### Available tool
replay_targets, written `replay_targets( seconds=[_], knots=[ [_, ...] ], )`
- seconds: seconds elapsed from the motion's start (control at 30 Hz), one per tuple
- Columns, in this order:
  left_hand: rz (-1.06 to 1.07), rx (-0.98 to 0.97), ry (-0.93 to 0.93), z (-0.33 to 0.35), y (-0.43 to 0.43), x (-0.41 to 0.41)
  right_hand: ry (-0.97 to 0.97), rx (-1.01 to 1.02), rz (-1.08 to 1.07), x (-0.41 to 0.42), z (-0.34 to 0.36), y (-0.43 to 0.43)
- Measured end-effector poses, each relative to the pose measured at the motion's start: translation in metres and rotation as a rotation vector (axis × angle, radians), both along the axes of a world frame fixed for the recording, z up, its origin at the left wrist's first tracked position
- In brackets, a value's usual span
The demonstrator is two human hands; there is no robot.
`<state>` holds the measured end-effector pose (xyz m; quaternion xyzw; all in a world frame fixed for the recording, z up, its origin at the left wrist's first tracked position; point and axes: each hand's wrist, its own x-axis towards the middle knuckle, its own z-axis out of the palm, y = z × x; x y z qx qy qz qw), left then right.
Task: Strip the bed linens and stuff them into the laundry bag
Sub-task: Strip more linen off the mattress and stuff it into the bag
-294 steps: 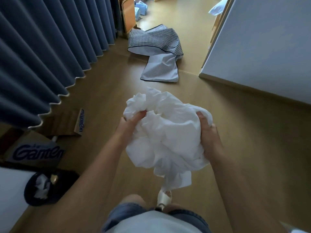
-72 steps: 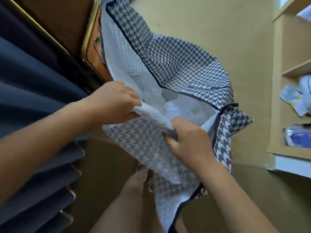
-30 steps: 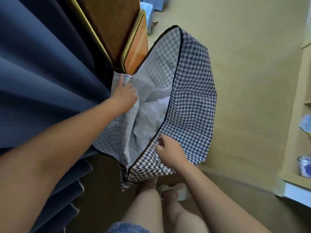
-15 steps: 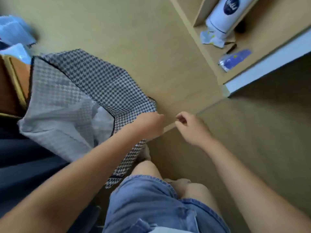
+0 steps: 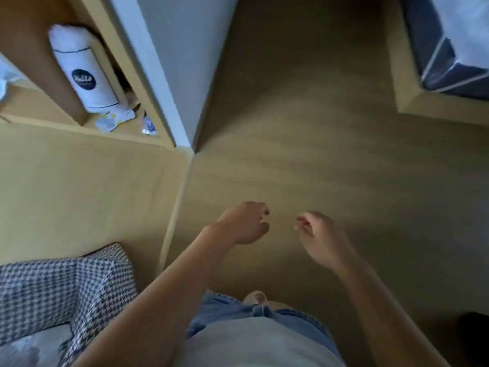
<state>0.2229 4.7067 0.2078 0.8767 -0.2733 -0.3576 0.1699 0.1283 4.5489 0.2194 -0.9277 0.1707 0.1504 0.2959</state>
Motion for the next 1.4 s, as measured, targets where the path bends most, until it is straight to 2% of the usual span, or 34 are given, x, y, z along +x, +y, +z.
replay_targets(
  seconds=[0.2,0.47,0.63,0.8,0.87,1.03,1.17,1.4],
  knots=[
    [-0.265,0.020,0.055,0.025,-0.156,-0.015,0.037,0.012,-0.246,-0.046,0.005,-0.134],
    [-0.374,0.081,0.116,0.004,-0.307,0.039,0.061,0.103,-0.570,-0.053,-0.016,-0.283],
    [-0.613,0.070,0.071,-0.016,-0.482,0.081,0.077,0.066,-0.709,-0.039,-0.015,-0.409],
    [-0.935,0.045,0.042,0.006,-0.664,0.080,0.076,0.011,-0.858,-0.040,0.007,-0.529],
    [-0.999,0.039,0.028,0.010,-0.724,0.074,0.073,-0.001,-0.937,-0.047,0.007,-0.570],
    [-1.002,0.012,0.065,0.006,-0.851,0.029,0.068,-0.040,-1.048,-0.063,-0.009,-0.684],
    [-1.048,0.061,0.115,0.006,-0.956,-0.002,0.064,-0.046,-0.999,-0.078,-0.012,-0.797],
    [-0.965,0.032,-0.006,0.029,-1.168,0.014,0.033,-0.131,-0.989,-0.099,0.010,-1.009]
  ],
)
